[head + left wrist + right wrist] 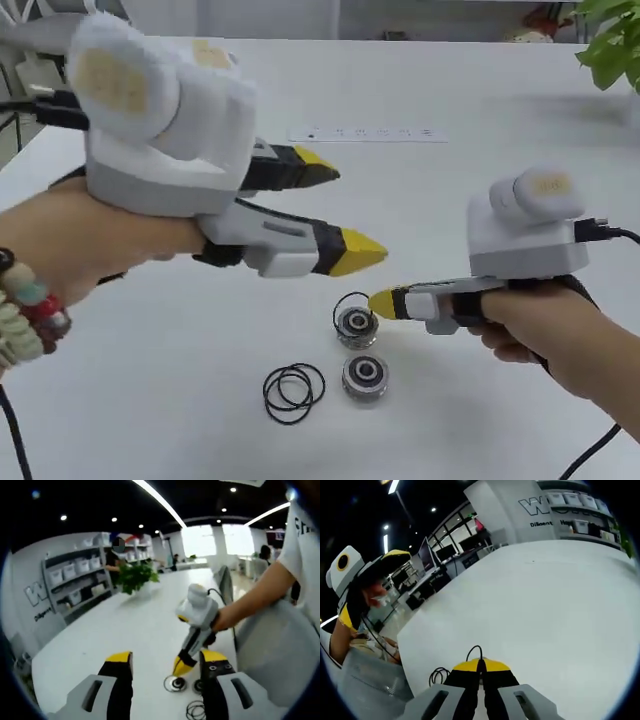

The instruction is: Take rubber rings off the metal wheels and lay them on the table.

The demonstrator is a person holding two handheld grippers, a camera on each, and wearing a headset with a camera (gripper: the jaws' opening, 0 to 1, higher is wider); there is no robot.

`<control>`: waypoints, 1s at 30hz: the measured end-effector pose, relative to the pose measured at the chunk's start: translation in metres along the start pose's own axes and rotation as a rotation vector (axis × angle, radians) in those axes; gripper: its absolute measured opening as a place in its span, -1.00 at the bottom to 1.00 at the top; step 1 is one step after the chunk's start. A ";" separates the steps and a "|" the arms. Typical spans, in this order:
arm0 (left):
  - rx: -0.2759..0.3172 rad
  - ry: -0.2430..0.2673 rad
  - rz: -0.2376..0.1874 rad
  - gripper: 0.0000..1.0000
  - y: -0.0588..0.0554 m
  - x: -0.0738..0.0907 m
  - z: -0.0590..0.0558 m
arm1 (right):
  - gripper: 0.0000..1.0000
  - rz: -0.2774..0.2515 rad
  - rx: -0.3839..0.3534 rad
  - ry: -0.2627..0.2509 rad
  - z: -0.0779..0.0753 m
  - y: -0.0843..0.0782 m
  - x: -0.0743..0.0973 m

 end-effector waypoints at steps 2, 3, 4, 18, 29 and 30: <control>-0.008 0.017 0.001 0.11 0.000 0.012 0.000 | -1.00 -0.007 0.001 0.005 0.002 0.002 0.001; -0.009 0.023 -0.001 0.13 0.000 0.019 -0.002 | -1.00 -0.011 0.005 0.006 0.002 0.004 0.001; -0.008 0.026 -0.002 0.14 0.000 0.023 -0.003 | -1.00 -0.014 0.009 0.006 0.003 0.005 0.001; 0.042 0.108 0.037 0.33 -0.029 0.080 -0.015 | -1.00 -0.034 0.100 0.078 0.034 0.014 0.005; 0.157 0.170 0.068 0.43 -0.068 0.104 -0.023 | -1.00 -0.055 0.072 0.180 0.060 0.017 0.005; 0.165 0.173 0.072 0.43 -0.071 0.104 -0.024 | -1.00 -0.056 0.065 0.188 0.061 0.017 0.005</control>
Point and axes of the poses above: the centre of the closed fingertips' face, and the gripper's own axes: x roughly backward along the fingers, z roughly to its left, y roughly out of its top, the point moved 1 cm from there along x, roughly backward along the fingers, and after that the axes turned 4 degrees about -x, right-handed, at the moved point
